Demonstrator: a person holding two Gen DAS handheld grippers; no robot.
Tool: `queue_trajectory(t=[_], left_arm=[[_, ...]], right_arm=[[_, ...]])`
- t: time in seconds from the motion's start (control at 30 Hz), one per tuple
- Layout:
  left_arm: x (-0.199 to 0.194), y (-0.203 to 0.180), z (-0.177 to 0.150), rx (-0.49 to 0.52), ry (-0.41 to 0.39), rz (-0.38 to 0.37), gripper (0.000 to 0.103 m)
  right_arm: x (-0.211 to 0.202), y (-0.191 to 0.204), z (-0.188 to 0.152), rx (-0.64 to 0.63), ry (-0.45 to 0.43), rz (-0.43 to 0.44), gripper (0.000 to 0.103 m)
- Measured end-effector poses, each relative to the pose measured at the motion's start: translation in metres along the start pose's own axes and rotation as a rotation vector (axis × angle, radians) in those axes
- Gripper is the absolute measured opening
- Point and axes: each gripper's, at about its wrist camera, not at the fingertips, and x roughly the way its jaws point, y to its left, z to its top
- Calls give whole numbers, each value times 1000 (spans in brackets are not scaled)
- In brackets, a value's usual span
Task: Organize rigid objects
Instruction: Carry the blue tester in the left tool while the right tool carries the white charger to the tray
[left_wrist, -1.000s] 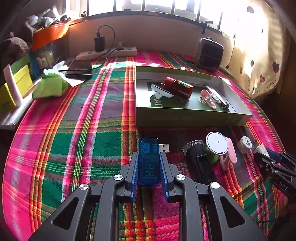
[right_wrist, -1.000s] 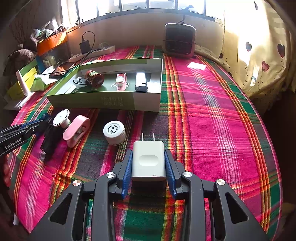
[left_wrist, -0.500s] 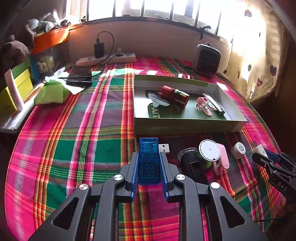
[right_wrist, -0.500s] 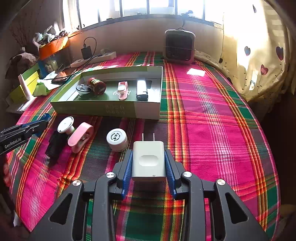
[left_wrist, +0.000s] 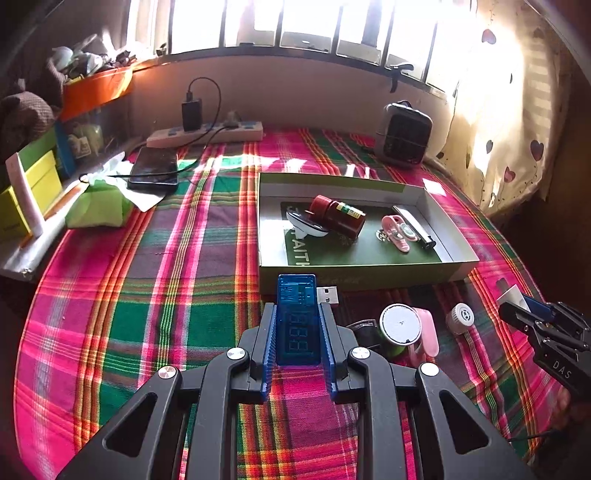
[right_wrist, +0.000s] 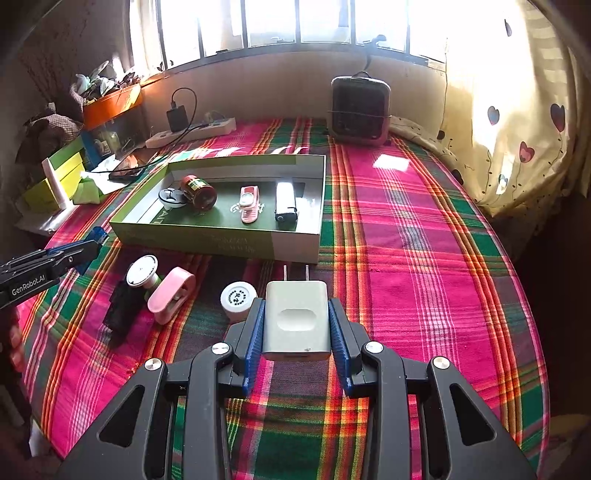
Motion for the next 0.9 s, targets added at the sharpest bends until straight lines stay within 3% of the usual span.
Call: queue_trajectory(t=[0.33, 0.9], left_arm=[[5, -3, 20, 0, -13, -36, 21], [42, -11, 50, 16, 23, -79, 21]], right_arm=[[4, -1, 31, -8, -27, 24, 35], [48, -10, 85, -3, -13, 41, 35]])
